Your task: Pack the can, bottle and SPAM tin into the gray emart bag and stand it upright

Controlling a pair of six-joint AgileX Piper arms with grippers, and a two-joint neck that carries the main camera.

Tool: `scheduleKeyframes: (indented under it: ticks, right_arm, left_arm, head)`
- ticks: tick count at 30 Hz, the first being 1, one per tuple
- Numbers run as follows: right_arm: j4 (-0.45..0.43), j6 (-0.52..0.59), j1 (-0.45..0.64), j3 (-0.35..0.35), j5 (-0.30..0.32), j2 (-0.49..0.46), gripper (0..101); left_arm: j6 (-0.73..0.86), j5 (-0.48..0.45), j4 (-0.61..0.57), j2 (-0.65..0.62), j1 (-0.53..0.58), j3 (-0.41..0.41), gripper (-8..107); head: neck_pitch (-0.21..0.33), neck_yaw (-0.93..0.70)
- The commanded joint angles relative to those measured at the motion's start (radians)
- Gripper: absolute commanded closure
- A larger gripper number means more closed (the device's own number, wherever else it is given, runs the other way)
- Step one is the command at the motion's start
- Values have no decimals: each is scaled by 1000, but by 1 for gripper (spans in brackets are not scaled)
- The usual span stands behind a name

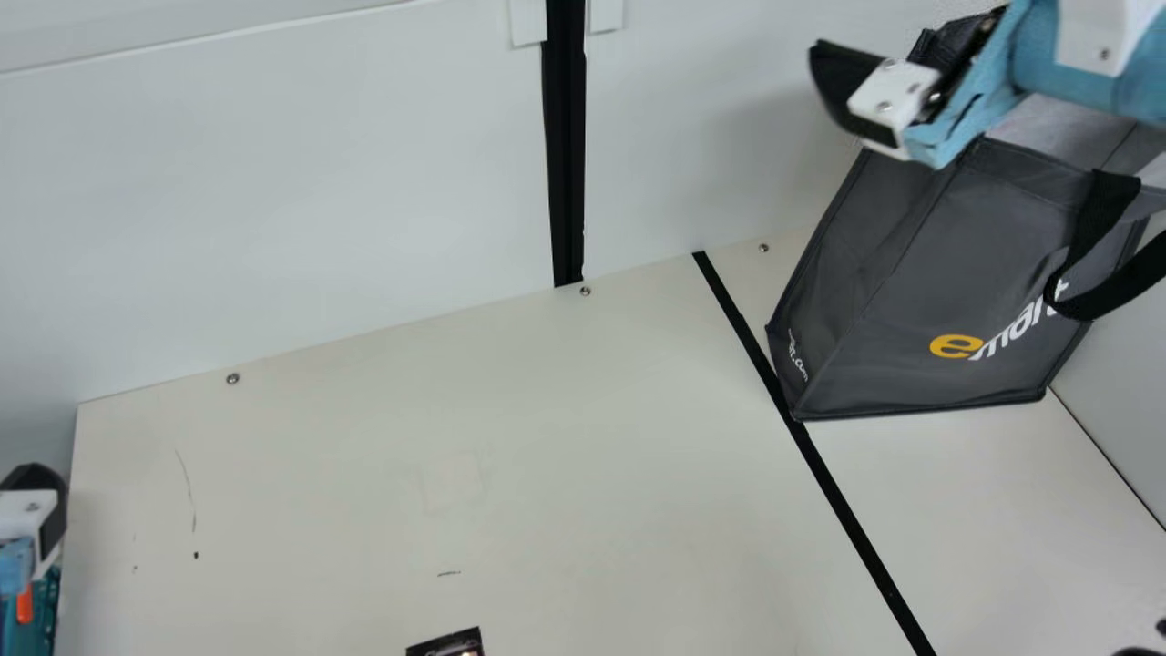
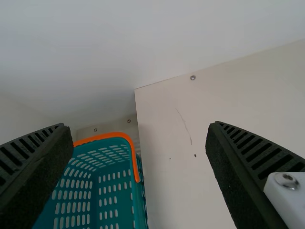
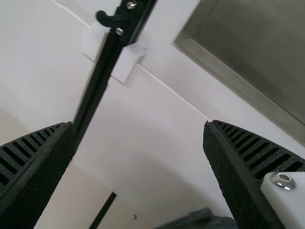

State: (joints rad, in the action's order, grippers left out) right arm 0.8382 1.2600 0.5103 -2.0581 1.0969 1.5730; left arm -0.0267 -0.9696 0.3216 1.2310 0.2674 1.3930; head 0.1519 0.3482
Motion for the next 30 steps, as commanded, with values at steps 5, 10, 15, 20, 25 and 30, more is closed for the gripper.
scheduleKeyframes:
  ticks: [5, 10, 15, 20, 25, 30]
  right_arm:
    - [-101, -84, -155, 144, -89, -56, 6]
    - [-184, -178, -253, 256, -165, -96, 6]
    - [-293, -276, -334, 365, -245, -133, 6]
    - [-408, -390, -394, 471, -319, -171, 6]
    - [-514, -516, -432, 569, -367, -207, 6]
    - [-606, -633, -471, 656, -388, -243, 6]
  left_arm:
    - [0, 0, 0, 0, 0, 0, 9]
    - [0, 0, 0, 0, 0, 0, 9]
    - [0, 0, 0, 0, 0, 0, 9]
    - [0, 0, 0, 0, 0, 0, 9]
    - [0, 0, 0, 0, 0, 0, 9]
    - [0, 0, 0, 0, 0, 0, 9]
  head:
    - [23, 1]
    - [23, 1]
    - [23, 1]
    - [23, 1]
    - [23, 1]
    - [23, 1]
